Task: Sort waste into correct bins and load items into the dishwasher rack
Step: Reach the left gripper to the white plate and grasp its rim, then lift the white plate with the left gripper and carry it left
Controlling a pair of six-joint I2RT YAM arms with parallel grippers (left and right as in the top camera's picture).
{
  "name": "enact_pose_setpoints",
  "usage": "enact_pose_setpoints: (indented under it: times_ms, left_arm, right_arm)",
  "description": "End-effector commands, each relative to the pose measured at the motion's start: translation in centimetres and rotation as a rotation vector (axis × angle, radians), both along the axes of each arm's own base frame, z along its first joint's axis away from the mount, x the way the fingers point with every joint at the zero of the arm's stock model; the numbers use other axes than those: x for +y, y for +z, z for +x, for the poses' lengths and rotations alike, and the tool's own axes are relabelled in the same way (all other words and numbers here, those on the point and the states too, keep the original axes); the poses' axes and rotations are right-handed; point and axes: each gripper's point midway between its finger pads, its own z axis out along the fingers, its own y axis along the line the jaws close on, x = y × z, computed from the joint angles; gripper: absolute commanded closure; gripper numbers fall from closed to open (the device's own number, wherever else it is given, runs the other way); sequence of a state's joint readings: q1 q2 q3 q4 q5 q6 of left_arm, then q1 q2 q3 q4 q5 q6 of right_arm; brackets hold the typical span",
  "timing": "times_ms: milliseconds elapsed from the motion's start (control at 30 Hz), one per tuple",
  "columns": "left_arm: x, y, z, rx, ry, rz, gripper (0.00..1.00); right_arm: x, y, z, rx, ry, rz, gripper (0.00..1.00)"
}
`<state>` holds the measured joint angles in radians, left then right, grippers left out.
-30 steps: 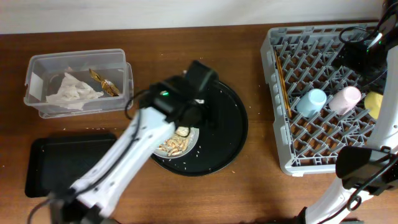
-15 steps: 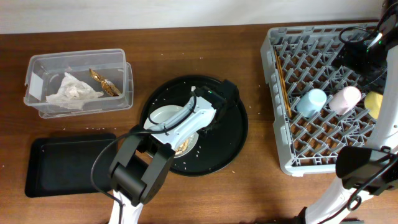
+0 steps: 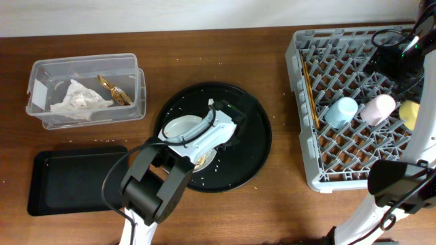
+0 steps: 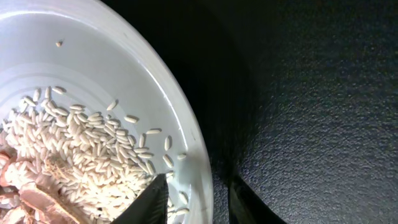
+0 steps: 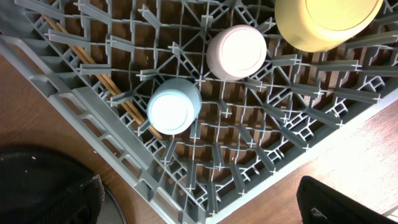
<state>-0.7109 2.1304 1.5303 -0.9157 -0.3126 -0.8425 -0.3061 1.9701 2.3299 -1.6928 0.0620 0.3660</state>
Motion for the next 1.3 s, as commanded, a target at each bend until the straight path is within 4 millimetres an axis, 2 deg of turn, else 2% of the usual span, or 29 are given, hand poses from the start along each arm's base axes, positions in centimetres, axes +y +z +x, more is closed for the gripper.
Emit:
enact_pose_setpoints:
  times_ms: [0, 67, 167, 233, 300, 400, 633, 700, 800, 933, 1000, 1067, 1100, 1133, 1200, 1267]
  left_arm:
    - [0.5, -1.1, -0.7, 0.012, 0.002, 0.033, 0.69]
    - [0.8, -1.4, -1.0, 0.014, 0.029, 0.037, 0.69]
    - [0.9, -1.5, -1.0, 0.011, 0.030, 0.040, 0.81]
    - [0.9, -1.5, -1.0, 0.011, 0.030, 0.040, 0.85]
    - [0.8, -1.5, -0.9, 0.006, 0.030, 0.036, 0.98]
    - [0.8, -1.1, -0.9, 0.013, 0.029, 0.043, 0.99]
    - [2.1, 3.9, -1.0, 0.051, 0.030, 0.152, 0.99]
    - [3.7, 5.5, -1.6, 0.044, 0.106, 0.219, 0.99]
    - [4.6, 8.1, -2.3, 0.083, 0.124, 0.256, 0.99]
    - [7.9, 11.2, -2.1, 0.104, 0.247, 0.186, 0.99]
    - [12.2, 14.5, -1.3, 0.062, 0.356, 0.137, 0.99]
    - [15.9, 16.3, -0.9, 0.031, 0.463, 0.107, 0.99]
    - [18.3, 16.8, -0.6, 0.035, 0.518, 0.092, 0.99]
    - [19.5, 16.7, -0.6, 0.046, 0.561, 0.074, 0.99]
    - [23.0, 16.4, -0.3, 0.061, 0.686, 0.026, 0.99]
    - [24.9, 16.0, 0.5, 0.077, 0.696, -0.059, 0.99]
  right_arm:
    - [0.2, 0.5, -0.2, -0.009, -0.003, -0.003, 0.02]
    - [0.2, 0.5, -0.2, -0.009, -0.003, -0.003, 0.02]
    - [0.2, 0.5, -0.2, -0.009, -0.003, -0.003, 0.02]
    - [0.2, 0.5, -0.2, -0.009, -0.003, -0.003, 0.02]
    - [0.2, 0.5, -0.2, -0.009, -0.003, -0.003, 0.02]
    - [0.2, 0.5, -0.2, -0.009, -0.003, -0.003, 0.02]
    - [0.2, 0.5, -0.2, -0.009, -0.003, -0.003, 0.02]
    - [0.2, 0.5, -0.2, -0.009, -0.003, -0.003, 0.02]
    - [0.2, 0.5, -0.2, -0.009, -0.003, -0.003, 0.02]
    - [0.2, 0.5, -0.2, -0.009, -0.003, -0.003, 0.02]
    - [0.2, 0.5, -0.2, -0.009, -0.003, -0.003, 0.02]
    - [0.2, 0.5, -0.2, -0.009, -0.003, -0.003, 0.02]
    - [0.2, 0.5, -0.2, -0.009, -0.003, -0.003, 0.02]
    - [0.2, 0.5, -0.2, -0.009, -0.003, -0.003, 0.02]
    - [0.2, 0.5, -0.2, -0.009, -0.003, -0.003, 0.02]
    - [0.2, 0.5, -0.2, -0.009, -0.003, -0.003, 0.02]
